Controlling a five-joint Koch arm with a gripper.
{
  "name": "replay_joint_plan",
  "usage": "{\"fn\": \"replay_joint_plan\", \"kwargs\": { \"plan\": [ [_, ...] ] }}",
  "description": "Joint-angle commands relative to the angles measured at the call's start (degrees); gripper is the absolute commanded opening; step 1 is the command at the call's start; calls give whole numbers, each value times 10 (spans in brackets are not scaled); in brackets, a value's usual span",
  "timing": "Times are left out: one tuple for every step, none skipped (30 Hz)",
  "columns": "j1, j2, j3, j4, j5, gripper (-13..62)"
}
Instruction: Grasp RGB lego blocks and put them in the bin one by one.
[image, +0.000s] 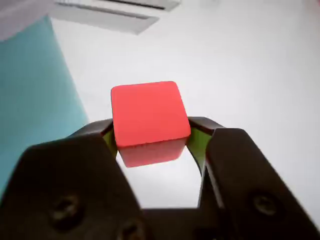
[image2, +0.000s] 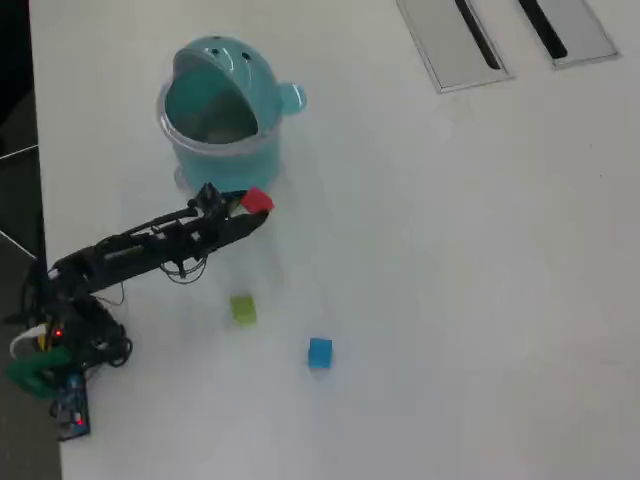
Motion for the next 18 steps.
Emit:
{"fn": "replay_joint_plan", "kwargs": {
  "plan": [
    [-11, 58, -18, 9, 8, 171],
    [-15, 74, -18, 22, 8, 171],
    [-18, 88, -19, 33, 8, 171],
    [-24, 102, -22, 44, 8, 171],
    [-28, 115, -25, 57, 8, 170],
    [-34, 128, -30, 71, 8, 170],
    [-40, 142, -36, 87, 8, 170],
    [-47, 154, -43, 103, 8, 170],
    [-53, 164, -52, 117, 8, 170],
    [-61, 174, -62, 134, 8, 170],
    [-66, 181, -75, 149, 8, 170],
    [-98, 206, -123, 206, 7, 170],
    [-115, 208, -153, 230, 6, 170],
    [-125, 208, -170, 243, 6, 170],
    [-142, 208, -194, 250, 5, 148],
    [-147, 207, -204, 257, 4, 148],
    [-151, 206, -215, 264, 4, 148],
    [-156, 204, -223, 270, 4, 148]
  ]
}}
